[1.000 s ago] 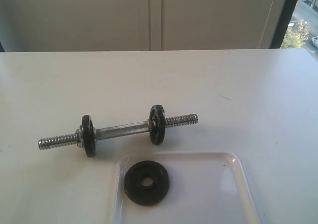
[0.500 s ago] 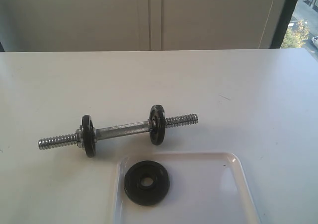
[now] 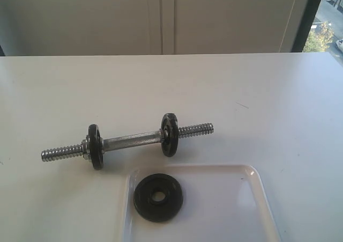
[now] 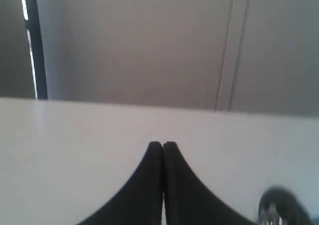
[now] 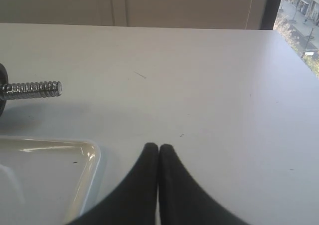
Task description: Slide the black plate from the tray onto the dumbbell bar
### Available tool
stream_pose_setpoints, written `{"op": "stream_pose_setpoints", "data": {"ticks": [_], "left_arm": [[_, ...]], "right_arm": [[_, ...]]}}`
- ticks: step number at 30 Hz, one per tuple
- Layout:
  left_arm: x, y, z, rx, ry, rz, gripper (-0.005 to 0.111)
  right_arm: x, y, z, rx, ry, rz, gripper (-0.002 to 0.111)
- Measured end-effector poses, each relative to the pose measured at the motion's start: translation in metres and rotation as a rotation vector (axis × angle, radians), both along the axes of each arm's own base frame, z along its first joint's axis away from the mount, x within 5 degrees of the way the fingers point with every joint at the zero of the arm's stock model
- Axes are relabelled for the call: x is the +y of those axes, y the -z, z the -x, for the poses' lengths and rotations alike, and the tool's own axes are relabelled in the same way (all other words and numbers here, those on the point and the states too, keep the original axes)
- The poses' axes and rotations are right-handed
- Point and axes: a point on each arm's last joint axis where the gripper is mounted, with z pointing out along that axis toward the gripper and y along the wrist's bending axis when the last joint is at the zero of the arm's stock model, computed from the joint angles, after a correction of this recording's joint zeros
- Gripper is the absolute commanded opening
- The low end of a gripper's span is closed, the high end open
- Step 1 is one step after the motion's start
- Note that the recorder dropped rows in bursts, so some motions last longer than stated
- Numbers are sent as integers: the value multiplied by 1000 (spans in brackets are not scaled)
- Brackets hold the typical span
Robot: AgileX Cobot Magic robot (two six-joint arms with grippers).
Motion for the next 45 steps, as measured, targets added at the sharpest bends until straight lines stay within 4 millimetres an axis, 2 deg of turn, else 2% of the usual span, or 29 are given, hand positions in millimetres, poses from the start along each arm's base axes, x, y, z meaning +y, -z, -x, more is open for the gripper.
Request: {"op": "stream_pose_setpoints", "data": {"ticks": [2,7,10,13,16,19,21,27,31,34,37,41,45], "left_arm": [[3,-14,2,-158,-14,98,0],[8,-35,10,-398,-27,220,0],[10,-47,9,-430,-36,258,0],[10,-70,3,-442,-38,256,0],[6,-96,-11,-415,-33,177,0],[-2,-116,-34,-307,-3,-4,0],[-6,-122,-54,-159,15,-157,0],[-12,-98,-114,388,50,-341,0],[-42,-98,-144,600,196,-521,0],[-78,-97,-162,740,385,-690,0],[-122,-95,-178,836,638,-763,0],[-168,-92,-202,866,889,-810,0],[-195,-74,-229,851,970,-863,0]], "right_arm": [[0,0,0,0,0,0,0],[0,0,0,0,0,0,0],[0,0,0,0,0,0,0],[0,0,0,0,0,0,0],[0,0,0,0,0,0,0],[0,0,0,0,0,0,0],[0,0,0,0,0,0,0],[0,0,0,1,3,-11,0],[0,0,0,1,3,-13,0],[0,0,0,2,4,-15,0],[0,0,0,2,4,-15,0],[0,0,0,2,4,-15,0],[0,0,0,2,4,-15,0]]}}
